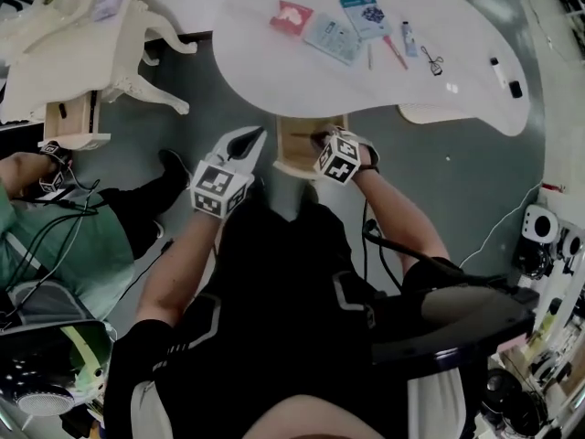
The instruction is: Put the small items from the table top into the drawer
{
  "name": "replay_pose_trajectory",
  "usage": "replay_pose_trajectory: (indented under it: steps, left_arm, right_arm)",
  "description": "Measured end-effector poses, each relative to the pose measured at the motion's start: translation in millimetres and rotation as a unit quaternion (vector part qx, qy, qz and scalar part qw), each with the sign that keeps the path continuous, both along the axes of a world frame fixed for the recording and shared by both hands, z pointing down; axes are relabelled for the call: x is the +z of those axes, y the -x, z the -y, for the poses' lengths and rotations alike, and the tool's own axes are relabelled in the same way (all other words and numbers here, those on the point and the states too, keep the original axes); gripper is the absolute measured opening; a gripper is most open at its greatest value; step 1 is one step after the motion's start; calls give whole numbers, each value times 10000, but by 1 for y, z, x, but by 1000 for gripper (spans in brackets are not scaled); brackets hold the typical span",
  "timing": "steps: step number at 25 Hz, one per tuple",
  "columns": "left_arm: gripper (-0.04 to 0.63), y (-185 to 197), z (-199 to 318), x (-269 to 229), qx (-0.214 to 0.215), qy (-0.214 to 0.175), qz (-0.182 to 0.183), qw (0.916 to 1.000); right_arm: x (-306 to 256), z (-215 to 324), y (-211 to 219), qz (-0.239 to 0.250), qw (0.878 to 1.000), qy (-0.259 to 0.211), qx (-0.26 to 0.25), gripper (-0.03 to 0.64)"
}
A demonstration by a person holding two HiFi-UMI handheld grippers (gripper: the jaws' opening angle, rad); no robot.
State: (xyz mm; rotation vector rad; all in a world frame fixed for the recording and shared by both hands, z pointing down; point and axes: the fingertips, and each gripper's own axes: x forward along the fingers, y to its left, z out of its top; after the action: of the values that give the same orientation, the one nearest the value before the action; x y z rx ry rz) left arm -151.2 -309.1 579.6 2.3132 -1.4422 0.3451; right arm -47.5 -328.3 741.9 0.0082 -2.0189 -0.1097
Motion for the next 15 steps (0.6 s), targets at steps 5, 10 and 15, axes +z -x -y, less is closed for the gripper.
replay_pose_trajectory:
  steps: [5, 10, 15]
  left_arm:
    - [0, -11, 0, -28, 241, -298, 30, 9993]
    - [0, -17, 4, -51, 363, -618, -58, 9974]
    - [0, -16, -2, -71, 286, -780, -1, 9965]
  right_arm:
    - [-49, 8, -1, 743, 9927, 82, 949, 3]
    - [-96, 19, -3, 1355, 9780, -134, 1582, 3]
    - [-142, 15, -3, 1981, 9592, -145, 2010, 3]
